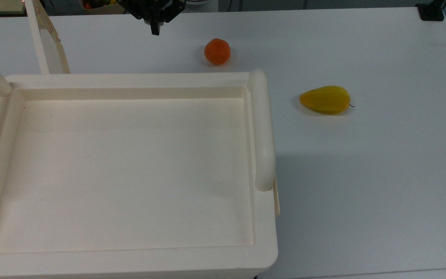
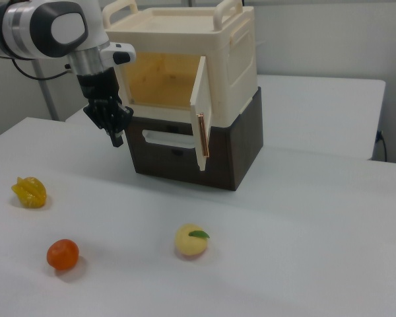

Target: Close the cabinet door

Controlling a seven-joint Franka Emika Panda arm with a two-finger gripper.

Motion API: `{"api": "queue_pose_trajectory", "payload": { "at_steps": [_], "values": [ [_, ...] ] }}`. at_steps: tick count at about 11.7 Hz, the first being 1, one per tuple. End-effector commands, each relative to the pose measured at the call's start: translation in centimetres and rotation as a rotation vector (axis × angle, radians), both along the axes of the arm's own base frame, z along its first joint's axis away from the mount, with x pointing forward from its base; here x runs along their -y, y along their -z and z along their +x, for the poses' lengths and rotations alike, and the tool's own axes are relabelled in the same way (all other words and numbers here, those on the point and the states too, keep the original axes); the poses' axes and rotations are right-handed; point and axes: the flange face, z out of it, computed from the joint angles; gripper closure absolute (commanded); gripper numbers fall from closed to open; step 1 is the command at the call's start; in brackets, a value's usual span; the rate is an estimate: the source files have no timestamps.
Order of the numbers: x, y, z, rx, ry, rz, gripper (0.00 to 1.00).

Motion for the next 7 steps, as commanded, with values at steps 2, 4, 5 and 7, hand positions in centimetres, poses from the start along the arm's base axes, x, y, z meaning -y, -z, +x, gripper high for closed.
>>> {"api": "queue_pose_trajectory", "payload": {
  "at_steps": [2,4,5,7],
  "values": [
    [0.8,-1.9,-0.2,0.054,-0.013,-0.006,1.00],
    [1.4,-5.1,0.1,0.139,0.013,0.001,1.00],
    [1.8,-7.2,0.2,0.188,0.022,0.001,1.00],
    [2.3,-10.2,0.3,0.275,0.028,-0.001,1.00]
  ]
}}
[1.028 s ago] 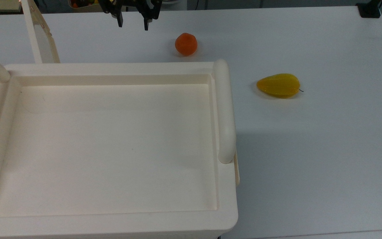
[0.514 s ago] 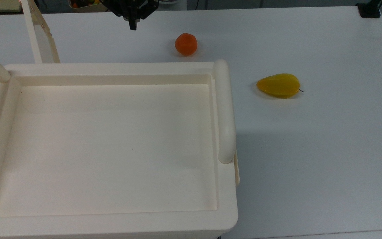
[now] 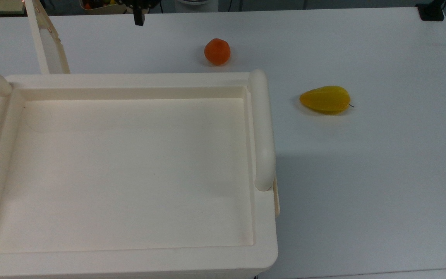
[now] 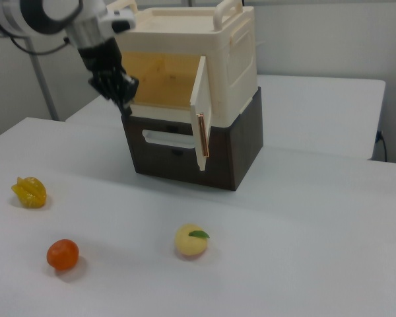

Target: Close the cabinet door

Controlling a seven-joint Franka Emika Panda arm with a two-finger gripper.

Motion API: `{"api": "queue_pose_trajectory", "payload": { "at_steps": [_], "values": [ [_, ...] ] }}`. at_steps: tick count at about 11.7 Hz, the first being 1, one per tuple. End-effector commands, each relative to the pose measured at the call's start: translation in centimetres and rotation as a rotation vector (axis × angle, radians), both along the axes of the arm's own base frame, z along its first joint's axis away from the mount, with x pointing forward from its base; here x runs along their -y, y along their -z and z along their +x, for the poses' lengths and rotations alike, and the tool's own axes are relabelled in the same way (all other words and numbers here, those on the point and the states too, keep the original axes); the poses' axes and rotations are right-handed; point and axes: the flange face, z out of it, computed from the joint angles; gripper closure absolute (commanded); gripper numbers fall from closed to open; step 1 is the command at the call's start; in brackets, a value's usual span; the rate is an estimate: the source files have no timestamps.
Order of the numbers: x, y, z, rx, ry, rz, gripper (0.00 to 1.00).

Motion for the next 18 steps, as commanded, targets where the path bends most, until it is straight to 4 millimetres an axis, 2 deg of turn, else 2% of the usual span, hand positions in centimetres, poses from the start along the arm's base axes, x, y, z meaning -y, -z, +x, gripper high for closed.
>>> {"api": "queue_pose_trajectory", "payload": {
  "at_steps": [1,3,6,8,11,14,18],
  "values": [
    [2.1,-5.7,0.0,0.194,0.025,-0.009,1.00],
    [4.9,-7.6,0.4,0.308,0.067,-0.022,1.00],
    [10.1,-9.2,0.6,0.451,0.150,-0.050,1.00],
    [12.7,-8.5,0.9,0.475,0.190,-0.069,1.00],
    [15.9,-6.1,1.4,0.432,0.240,-0.084,1.00],
    [15.7,-3.9,1.9,0.387,0.237,-0.077,1.00],
    [14.1,-3.0,2.3,0.370,0.233,-0.038,1.00]
  ]
}}
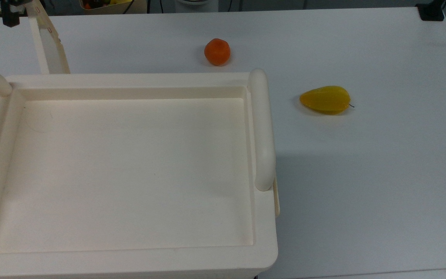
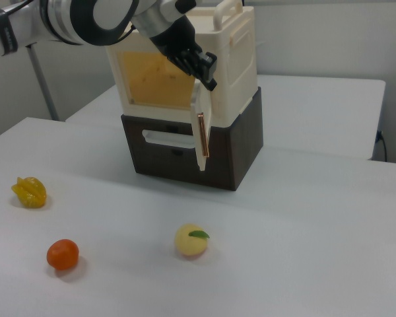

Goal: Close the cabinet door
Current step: 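Push the open door with the gripper, swinging it toward the cabinet front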

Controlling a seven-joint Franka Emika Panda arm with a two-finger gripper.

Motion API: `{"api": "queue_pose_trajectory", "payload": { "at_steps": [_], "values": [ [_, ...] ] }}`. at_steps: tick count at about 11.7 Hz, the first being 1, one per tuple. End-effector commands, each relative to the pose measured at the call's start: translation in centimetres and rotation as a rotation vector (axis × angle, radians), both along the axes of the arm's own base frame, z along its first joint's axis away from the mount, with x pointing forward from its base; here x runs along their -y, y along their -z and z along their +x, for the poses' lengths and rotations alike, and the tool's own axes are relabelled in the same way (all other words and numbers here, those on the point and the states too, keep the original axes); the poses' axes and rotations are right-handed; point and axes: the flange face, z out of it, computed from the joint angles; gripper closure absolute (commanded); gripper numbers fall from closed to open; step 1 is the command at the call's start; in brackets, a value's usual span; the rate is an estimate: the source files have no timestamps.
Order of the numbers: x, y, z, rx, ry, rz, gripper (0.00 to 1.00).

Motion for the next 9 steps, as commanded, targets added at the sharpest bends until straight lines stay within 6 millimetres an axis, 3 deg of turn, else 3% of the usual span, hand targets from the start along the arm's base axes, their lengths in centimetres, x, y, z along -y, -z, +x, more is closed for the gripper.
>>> {"api": "queue_pose_trajectory", "payload": {
  "at_steps": [1,5,8,9],
  "values": [
    [-2.0,0.6,0.0,0.016,0.000,0.063,1.00],
    [-6.7,0.9,1.1,0.036,-0.045,0.151,1.00],
    [-11.3,2.4,3.2,0.072,-0.106,0.196,1.00],
    [-11.9,3.0,4.2,0.124,-0.097,0.220,1.00]
  ]
}}
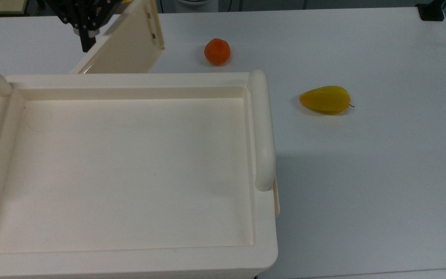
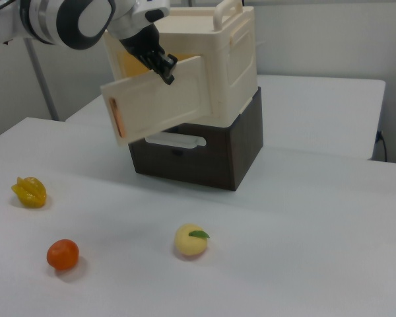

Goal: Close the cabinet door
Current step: 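Push the open door with the gripper, swinging it toward the cabinet front, then press the door flush against the cabinet front with the gripper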

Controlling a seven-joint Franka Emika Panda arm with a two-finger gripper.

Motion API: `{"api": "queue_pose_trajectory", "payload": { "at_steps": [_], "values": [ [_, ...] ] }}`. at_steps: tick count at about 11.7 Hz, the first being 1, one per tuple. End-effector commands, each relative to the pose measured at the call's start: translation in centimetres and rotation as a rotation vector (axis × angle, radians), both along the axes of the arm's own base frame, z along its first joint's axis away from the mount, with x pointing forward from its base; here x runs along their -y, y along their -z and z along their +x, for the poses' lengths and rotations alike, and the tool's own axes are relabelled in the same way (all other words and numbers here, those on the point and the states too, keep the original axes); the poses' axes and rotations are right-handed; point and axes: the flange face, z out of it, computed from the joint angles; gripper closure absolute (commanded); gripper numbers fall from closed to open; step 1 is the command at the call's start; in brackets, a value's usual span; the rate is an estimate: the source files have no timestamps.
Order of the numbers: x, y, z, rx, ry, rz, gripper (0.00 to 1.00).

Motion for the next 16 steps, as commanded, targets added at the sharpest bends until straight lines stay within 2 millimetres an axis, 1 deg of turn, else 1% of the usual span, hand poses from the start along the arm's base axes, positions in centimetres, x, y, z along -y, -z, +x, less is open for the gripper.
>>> {"api": "queue_pose_trajectory", "payload": {
  "at_steps": [1,3,7,9,10,11,12,13,14,15,16],
  "values": [
    [-2.4,1.8,2.7,0.154,0.040,0.069,1.00],
    [-3.2,2.2,3.6,0.211,0.064,0.087,1.00],
    [-3.2,2.3,3.5,0.204,0.063,0.086,1.00],
    [-3.3,3.5,3.1,0.168,0.052,0.074,1.00],
    [-4.0,4.2,2.6,0.125,0.035,0.060,1.00],
    [-4.9,4.7,2.1,0.059,0.009,0.022,1.00],
    [-5.4,5.1,1.5,-0.010,-0.013,-0.032,1.00],
    [-6.2,5.1,0.7,-0.072,-0.038,-0.077,1.00],
    [-6.5,5.3,-0.2,-0.148,-0.078,-0.119,1.00],
    [-7.0,5.9,-1.1,-0.238,-0.145,-0.145,1.00],
    [-7.3,5.9,-2.4,-0.322,-0.204,-0.158,1.00]
  ]
}}
